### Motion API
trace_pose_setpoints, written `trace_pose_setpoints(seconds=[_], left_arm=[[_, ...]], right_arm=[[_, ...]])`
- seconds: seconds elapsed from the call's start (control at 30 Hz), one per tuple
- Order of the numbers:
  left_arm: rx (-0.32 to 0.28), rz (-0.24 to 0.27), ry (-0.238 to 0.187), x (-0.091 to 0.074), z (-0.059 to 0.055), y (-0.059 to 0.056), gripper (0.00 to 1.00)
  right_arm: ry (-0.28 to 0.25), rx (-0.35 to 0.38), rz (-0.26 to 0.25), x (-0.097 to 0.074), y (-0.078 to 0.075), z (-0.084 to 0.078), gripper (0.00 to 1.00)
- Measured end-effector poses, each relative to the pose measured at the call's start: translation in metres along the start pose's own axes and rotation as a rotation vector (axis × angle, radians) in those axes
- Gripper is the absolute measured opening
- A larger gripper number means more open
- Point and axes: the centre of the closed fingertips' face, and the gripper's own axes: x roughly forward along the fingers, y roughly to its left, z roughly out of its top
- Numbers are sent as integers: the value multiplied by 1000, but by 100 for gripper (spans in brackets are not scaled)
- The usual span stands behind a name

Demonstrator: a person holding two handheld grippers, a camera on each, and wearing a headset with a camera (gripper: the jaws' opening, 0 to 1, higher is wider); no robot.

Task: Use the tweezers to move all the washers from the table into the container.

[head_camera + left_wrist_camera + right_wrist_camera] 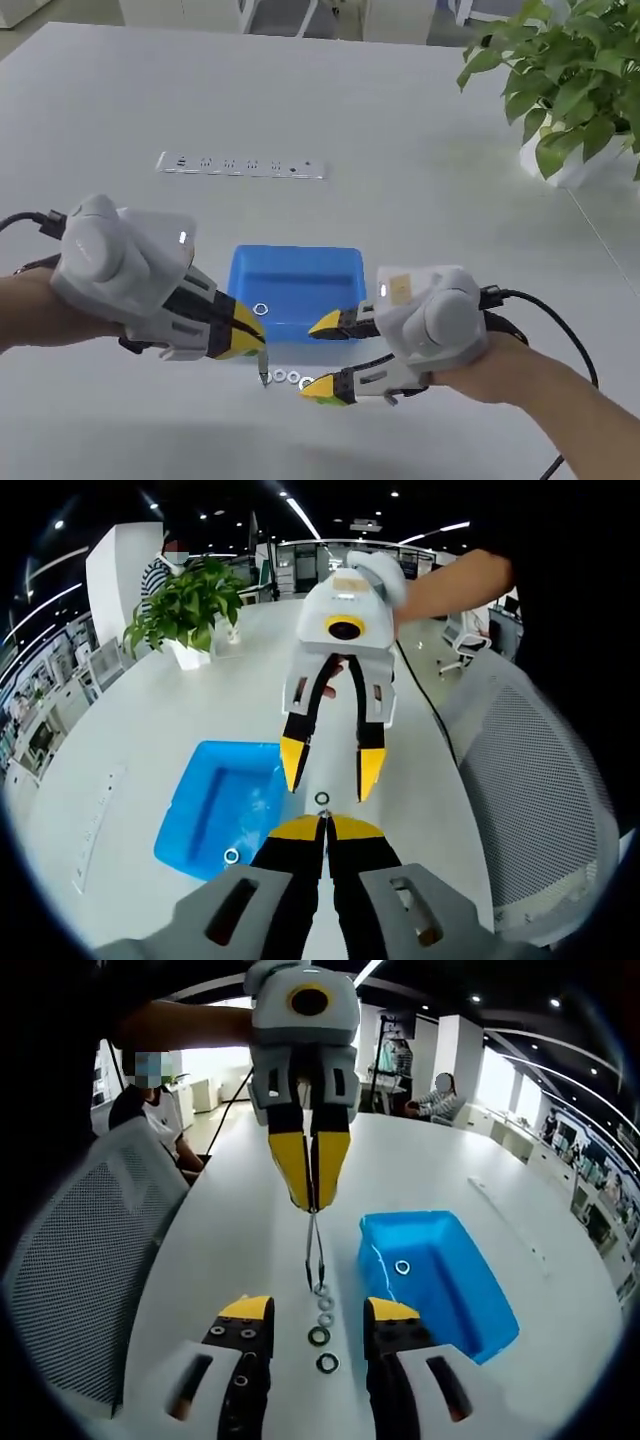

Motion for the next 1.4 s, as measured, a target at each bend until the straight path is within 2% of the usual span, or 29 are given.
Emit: trace_pose_setpoints(seconds=[0.33, 0.73, 1.07, 1.4], left_arm=[[-10, -6, 2, 0, -1, 0, 5], [-20, -11, 8, 0, -3, 1, 5], [-18, -15, 12, 1, -4, 1, 5], [-23, -15, 22, 1, -7, 2, 5]], right_arm=[[-3, -32, 37, 22, 3, 5, 27], [7, -56, 45, 42, 1, 3, 19], [13, -64, 66, 53, 4, 4, 11], [23, -69, 62, 54, 4, 3, 9]])
